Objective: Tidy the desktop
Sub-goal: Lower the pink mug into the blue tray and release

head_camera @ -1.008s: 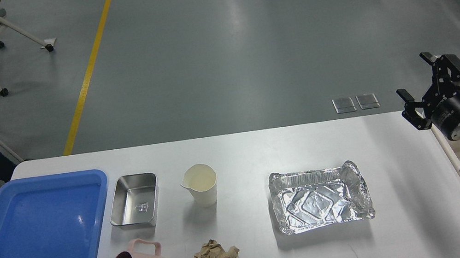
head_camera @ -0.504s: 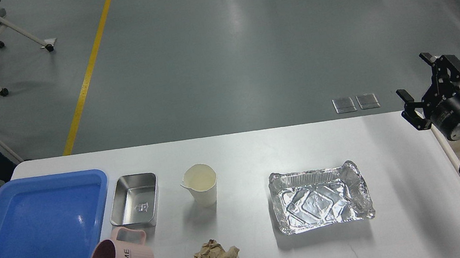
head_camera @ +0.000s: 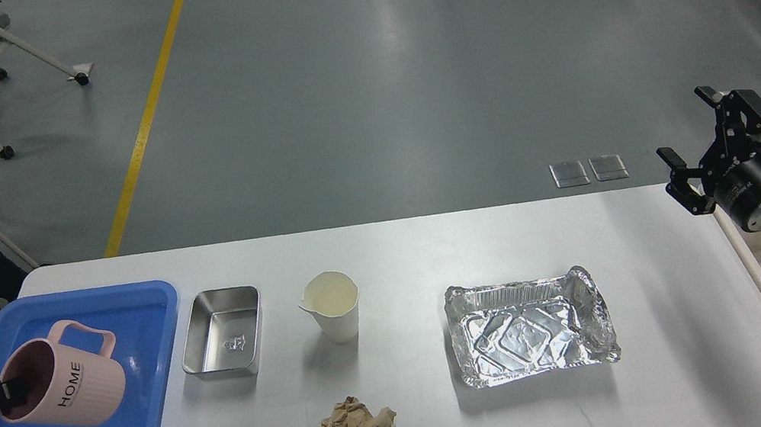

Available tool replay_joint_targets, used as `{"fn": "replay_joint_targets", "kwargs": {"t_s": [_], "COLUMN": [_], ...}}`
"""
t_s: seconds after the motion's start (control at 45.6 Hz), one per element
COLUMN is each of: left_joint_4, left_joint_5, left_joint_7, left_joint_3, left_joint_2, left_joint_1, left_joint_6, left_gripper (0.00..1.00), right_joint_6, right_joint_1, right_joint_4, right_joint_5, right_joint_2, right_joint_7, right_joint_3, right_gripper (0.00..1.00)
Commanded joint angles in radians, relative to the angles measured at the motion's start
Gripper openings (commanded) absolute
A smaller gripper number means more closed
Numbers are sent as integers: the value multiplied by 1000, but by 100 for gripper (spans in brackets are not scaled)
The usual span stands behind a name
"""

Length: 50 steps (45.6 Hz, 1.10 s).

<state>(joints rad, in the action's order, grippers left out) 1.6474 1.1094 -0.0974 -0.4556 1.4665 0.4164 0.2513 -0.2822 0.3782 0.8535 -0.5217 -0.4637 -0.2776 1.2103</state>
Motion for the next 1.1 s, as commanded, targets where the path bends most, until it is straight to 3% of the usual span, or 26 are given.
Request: {"fn": "replay_joint_targets", "kwargs": {"t_s": [0.0,0.372,0.833,1.074], "left_joint_4": [-5,-72,-293,-314], "left_joint_5": [0,6,20,18], "left_joint_7": [1,4,4,13], "left_joint_3": [14,97,192,192], "left_joint_2": [14,-3,-192,-232], "left_joint_1": [-10,-68,-68,-68], "left_joint_6": [-3,-63,-84,-84], "left_gripper": [0,0,2,3], "right_joint_6": [0,2,8,8], "right_joint_1": [4,-2,5,13], "right_joint_4": [-1,-4,-4,-4], "right_joint_5": [0,-1,-1,-1], "right_joint_2": [-7,-10,-6,-6], "right_joint_7": [2,0,0,0], "right_joint_3": [0,0,-34,-35], "right_gripper": [100,100,100,100]}}
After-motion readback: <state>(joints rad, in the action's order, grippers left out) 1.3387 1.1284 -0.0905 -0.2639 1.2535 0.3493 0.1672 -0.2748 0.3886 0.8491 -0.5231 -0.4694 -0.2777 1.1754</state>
